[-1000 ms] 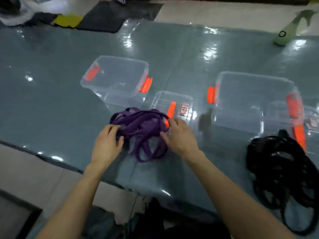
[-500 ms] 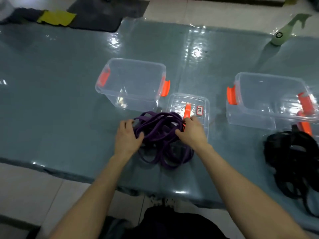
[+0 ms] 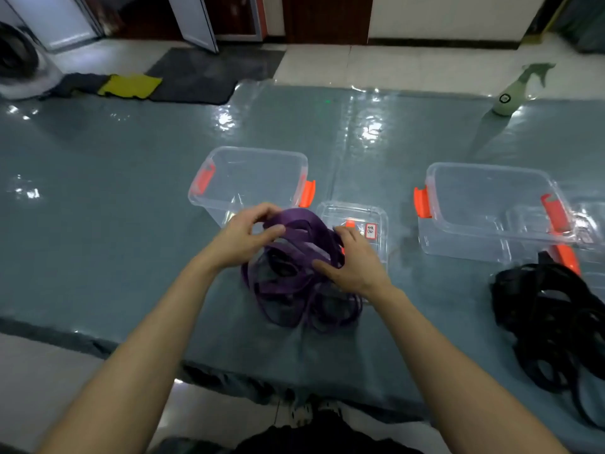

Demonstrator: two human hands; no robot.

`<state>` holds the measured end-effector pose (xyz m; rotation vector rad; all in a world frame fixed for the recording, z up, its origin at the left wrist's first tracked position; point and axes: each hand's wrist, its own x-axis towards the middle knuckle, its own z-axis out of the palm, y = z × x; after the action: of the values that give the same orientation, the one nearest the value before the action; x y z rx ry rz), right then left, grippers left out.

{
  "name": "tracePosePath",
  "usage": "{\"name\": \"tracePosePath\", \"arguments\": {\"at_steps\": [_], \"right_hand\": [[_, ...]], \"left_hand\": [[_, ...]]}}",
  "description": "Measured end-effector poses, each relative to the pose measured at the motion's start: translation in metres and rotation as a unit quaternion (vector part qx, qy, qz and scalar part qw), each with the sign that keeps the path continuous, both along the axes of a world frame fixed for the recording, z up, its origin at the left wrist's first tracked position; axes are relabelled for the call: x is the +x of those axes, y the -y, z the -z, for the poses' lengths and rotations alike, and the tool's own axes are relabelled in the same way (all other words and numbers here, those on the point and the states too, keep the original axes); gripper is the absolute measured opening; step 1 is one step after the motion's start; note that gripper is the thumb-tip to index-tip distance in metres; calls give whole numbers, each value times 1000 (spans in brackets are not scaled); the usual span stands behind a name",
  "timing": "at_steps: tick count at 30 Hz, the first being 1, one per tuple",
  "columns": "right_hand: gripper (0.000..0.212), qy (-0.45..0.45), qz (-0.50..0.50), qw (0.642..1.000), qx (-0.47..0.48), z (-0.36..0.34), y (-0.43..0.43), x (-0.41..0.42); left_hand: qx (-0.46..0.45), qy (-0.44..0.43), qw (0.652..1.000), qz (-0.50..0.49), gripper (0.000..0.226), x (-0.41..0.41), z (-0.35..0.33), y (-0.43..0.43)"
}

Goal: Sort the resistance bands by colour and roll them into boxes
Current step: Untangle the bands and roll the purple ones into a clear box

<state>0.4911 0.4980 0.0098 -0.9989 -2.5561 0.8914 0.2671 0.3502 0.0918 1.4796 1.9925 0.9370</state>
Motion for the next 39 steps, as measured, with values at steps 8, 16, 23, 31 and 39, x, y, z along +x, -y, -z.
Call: {"name": "tracePosePath", "arguments": {"at_steps": [8, 16, 23, 31, 39], "right_hand": [[62, -178, -31, 971, -157, -78, 6, -55], [15, -18, -146, 966, -211, -96, 26, -107], [20, -179, -115, 946, -246, -187, 77, -225], [26, -50, -187, 962, -192, -252, 158, -394], [19, -105, -143, 977, -115, -250, 195, -487]], "left_hand": [[144, 157, 976, 48, 25, 1, -128, -10], [305, 335, 888, -76, 22, -78, -156, 37], [398, 375, 811, -206, 32, -245, -136, 132], [353, 345, 829, -265, 27, -418, -126, 250], [397, 316, 819, -268, 32, -506, -170, 293]]}}
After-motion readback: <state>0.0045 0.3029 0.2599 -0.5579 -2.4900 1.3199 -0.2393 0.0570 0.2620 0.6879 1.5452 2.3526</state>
